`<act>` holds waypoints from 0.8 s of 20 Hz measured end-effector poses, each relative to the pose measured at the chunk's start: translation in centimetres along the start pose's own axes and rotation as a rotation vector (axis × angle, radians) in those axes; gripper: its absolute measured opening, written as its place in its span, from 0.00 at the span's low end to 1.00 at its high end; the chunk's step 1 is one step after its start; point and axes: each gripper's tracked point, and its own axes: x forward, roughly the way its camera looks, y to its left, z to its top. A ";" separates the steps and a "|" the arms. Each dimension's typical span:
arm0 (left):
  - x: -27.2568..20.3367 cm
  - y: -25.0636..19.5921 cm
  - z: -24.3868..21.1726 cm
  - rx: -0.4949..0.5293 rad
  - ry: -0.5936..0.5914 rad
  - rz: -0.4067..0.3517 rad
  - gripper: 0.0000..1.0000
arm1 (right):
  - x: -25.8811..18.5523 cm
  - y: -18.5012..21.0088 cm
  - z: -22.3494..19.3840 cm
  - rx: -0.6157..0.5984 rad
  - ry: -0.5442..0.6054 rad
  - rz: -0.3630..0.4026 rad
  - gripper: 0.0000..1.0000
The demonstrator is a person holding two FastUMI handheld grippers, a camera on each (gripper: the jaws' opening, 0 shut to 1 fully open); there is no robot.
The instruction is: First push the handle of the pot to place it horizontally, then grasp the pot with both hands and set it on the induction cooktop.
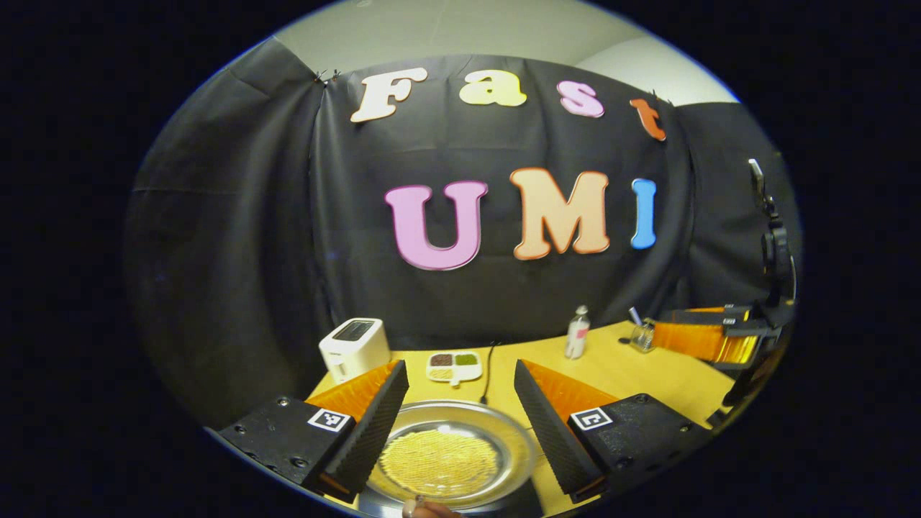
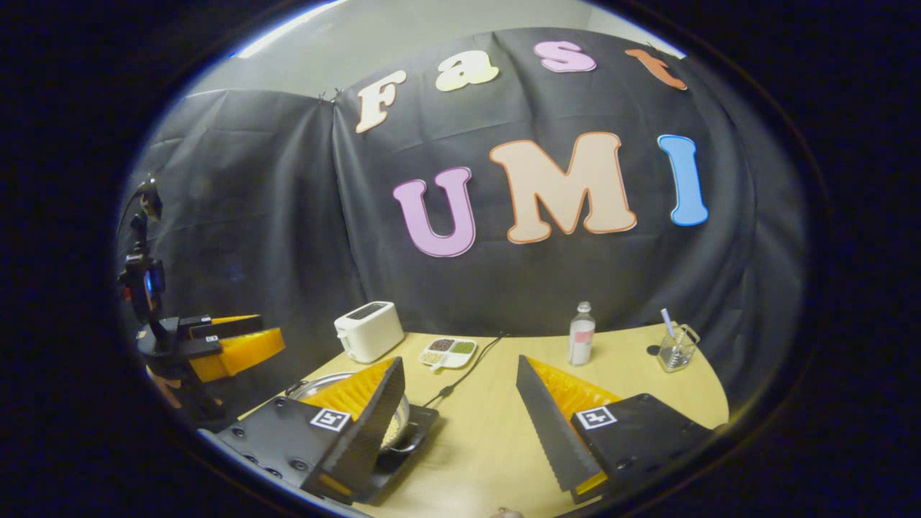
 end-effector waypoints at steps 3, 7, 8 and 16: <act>-1.0 -5.0 1.1 -0.018 -0.026 -0.002 0.96 | -2.7 -3.4 1.2 0.003 -0.025 0.019 0.98; -2.4 -11.0 1.6 -0.033 -0.048 -0.003 0.94 | -5.7 -6.8 1.7 -0.016 -0.037 0.050 0.94; -2.7 -12.2 1.7 -0.037 -0.053 -0.002 0.94 | -6.3 -7.2 1.7 -0.010 -0.037 0.061 0.95; -3.7 -17.0 1.2 -0.065 -0.042 -0.048 0.95 | -8.7 -9.5 1.4 0.021 -0.043 0.057 0.94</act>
